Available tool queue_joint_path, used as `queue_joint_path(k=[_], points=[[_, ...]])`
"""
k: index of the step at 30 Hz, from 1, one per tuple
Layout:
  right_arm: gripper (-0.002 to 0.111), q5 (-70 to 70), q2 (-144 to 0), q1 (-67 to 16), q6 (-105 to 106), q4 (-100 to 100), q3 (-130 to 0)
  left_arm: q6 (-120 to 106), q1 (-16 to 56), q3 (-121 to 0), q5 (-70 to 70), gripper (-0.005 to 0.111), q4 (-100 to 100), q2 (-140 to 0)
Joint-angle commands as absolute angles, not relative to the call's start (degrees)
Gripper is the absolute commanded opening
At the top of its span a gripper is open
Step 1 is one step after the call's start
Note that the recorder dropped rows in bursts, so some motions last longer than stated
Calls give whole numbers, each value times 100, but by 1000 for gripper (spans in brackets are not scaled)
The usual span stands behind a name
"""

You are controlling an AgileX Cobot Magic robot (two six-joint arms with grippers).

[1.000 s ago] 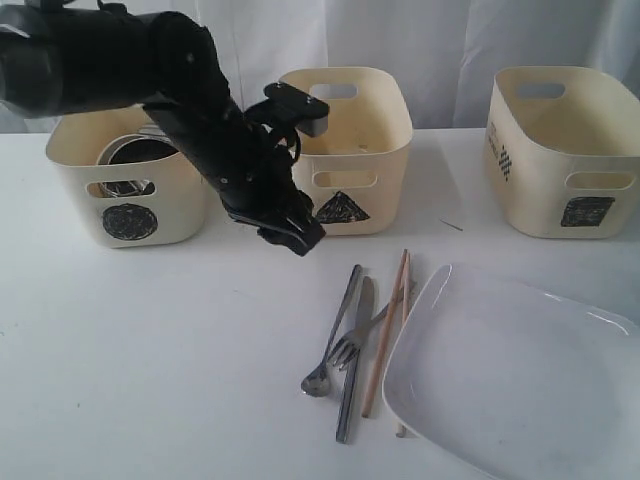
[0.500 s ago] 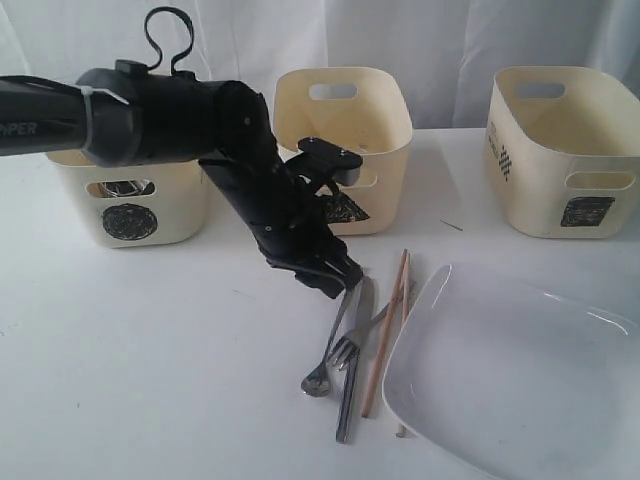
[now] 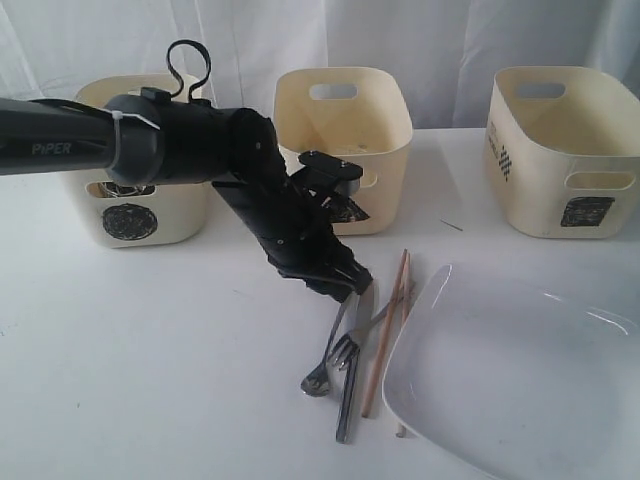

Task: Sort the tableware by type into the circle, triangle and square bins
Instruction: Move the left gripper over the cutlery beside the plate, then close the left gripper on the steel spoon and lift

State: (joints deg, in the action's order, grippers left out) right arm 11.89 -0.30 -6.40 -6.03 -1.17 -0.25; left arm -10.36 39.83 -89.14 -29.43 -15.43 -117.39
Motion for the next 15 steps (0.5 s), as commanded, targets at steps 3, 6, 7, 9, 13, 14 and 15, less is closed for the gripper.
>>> queue_joint_path(k=[3, 6, 7, 9, 13, 14, 15], points=[[0, 1168, 0, -627, -616, -81, 0, -986, 4007, -8931, -2889, 51, -1687, -11854], [0, 1168, 0, -627, -616, -81, 0, -986, 4007, -8931, -2743, 51, -1789, -11864], [0, 1168, 0, -627, -616, -81, 0, -986, 4007, -8931, -2680, 51, -1802, -11864], [0, 1168, 0, -627, -616, -81, 0, -986, 4007, -8931, -2625, 51, -1832, -11864], [0, 1168, 0, -627, -616, -81, 0, -986, 4007, -8931, -2598, 51, -1846, -11864], [0, 1168, 0, -627, -616, -81, 0, -986, 4007, -8931, -2598, 51, -1846, -11864], [0, 1168, 0, -627, -616, -81, 0, -986, 4007, -8931, -2599, 51, -1846, -11875]])
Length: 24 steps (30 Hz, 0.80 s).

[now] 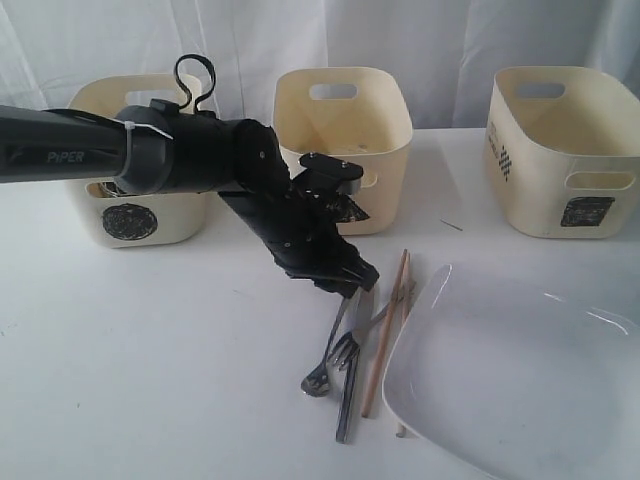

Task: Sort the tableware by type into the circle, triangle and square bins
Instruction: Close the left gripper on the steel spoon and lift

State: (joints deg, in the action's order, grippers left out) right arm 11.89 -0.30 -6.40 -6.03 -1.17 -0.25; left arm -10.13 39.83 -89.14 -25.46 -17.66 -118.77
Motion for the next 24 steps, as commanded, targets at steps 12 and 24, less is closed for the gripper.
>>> queue_joint_path(k=[12, 24], points=[[0, 1168, 0, -627, -616, -81, 0, -986, 4010, -8931, -2690, 51, -2005, -12057], [0, 1168, 0, -627, -616, -81, 0, -1023, 4070, -8931, -2716, 51, -2005, -12239]])
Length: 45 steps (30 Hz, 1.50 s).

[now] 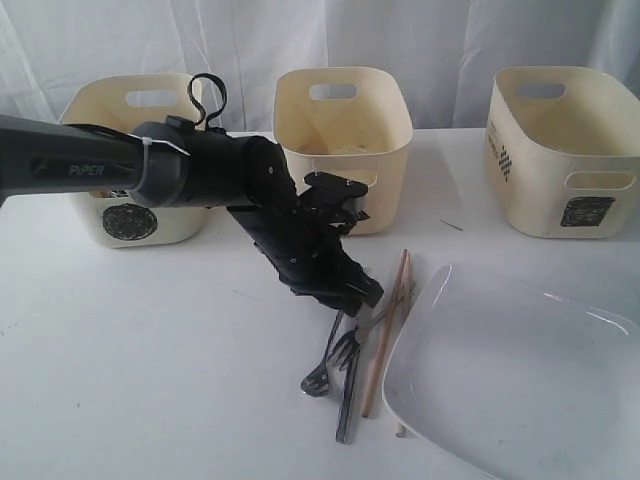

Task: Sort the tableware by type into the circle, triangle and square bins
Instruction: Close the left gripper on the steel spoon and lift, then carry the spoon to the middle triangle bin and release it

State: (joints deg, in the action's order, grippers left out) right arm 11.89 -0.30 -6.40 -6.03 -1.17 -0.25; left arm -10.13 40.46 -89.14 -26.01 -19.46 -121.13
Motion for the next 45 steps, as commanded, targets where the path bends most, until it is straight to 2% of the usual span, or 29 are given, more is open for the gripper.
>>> queue_joint_path(k=[1, 7, 11, 12, 15, 17, 19, 22, 23, 29, 39, 45], points=[[0, 1168, 0, -627, -616, -81, 0, -1023, 4070, -8931, -2714, 51, -2005, -12263], [0, 1168, 0, -627, -616, -81, 0, -1023, 4070, -8931, -2745, 50, -1895, -12276], [0, 1168, 0, -627, -616, -81, 0, -1023, 4070, -8931, -3008, 34, -1667, -12276], [0, 1168, 0, -627, -616, -81, 0, -1023, 4070, -8931, -3049, 34, -1667, -12289], [0, 1168, 0, -627, -616, -81, 0, -1023, 4070, -8931, -3095, 45, -1667, -12334], [0, 1168, 0, -627, -616, -81, 0, -1023, 4070, -8931, -3166, 43, -1572, -12362], [0, 1168, 0, -627, -616, -81, 0, -1023, 4070, -8931, -3213, 30, -1471, -12362], [0, 1168, 0, -627, -616, -81, 0, -1023, 4070, -8931, -3232, 2, -1364, -12362], [0, 1168, 0, -627, -616, -81, 0, -1010, 4070, -8931, -3267, 0, -1252, -12362], [0, 1168, 0, -627, -616, -81, 0, -945, 4070, -8931, -3461, 0, -669, -12014], [0, 1168, 0, -627, -616, -81, 0, -580, 4070, -8964, -2741, 0, 203, -11088], [0, 1168, 0, -627, -616, -81, 0, -580, 4070, -9487, -2415, 0, 203, -10897]])
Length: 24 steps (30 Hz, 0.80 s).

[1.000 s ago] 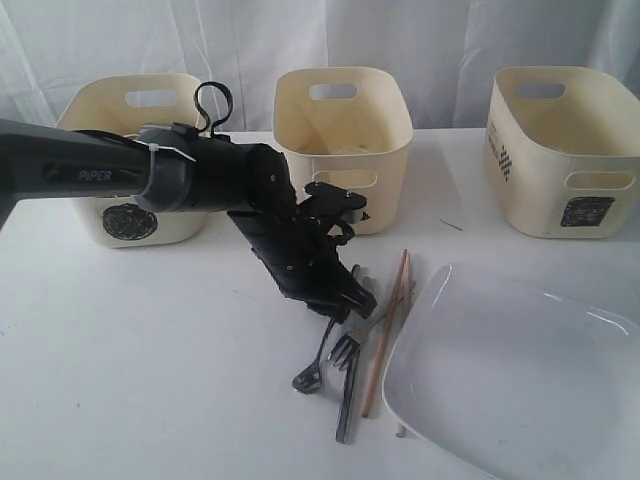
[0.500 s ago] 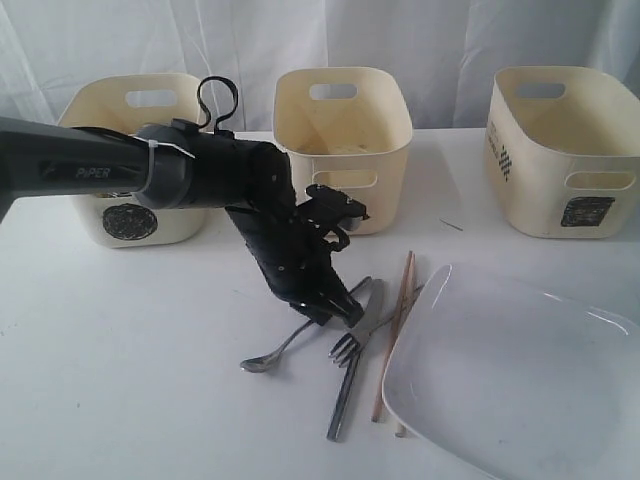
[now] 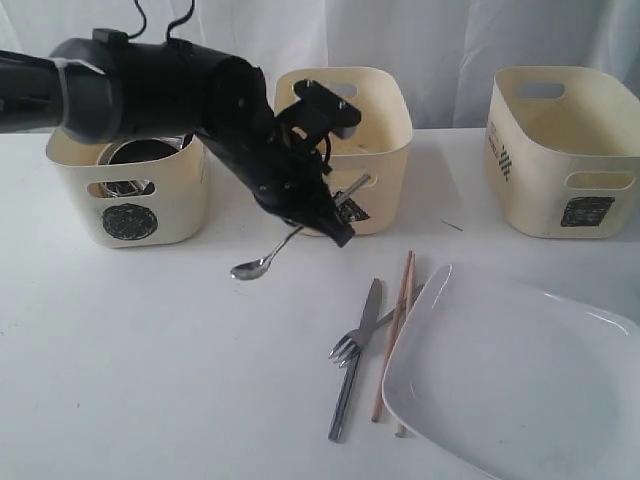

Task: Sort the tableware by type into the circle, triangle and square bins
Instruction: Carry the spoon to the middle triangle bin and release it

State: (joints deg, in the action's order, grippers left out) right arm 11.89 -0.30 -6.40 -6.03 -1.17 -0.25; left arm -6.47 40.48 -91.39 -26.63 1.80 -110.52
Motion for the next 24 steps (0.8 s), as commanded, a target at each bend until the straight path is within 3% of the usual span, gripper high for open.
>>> queue_joint_path(k=[1, 10, 24], points=[[0, 1168, 0, -627, -616, -81, 0, -580, 4070, -9616, -2332, 0, 214, -10897], [0, 1168, 0, -627, -616, -81, 0, -623, 3999, -10350, -1002, 0, 545, -11039], [0, 1168, 0, -627, -616, -81, 0, -972, 3799, -10472, 920, 0, 570, -11848]])
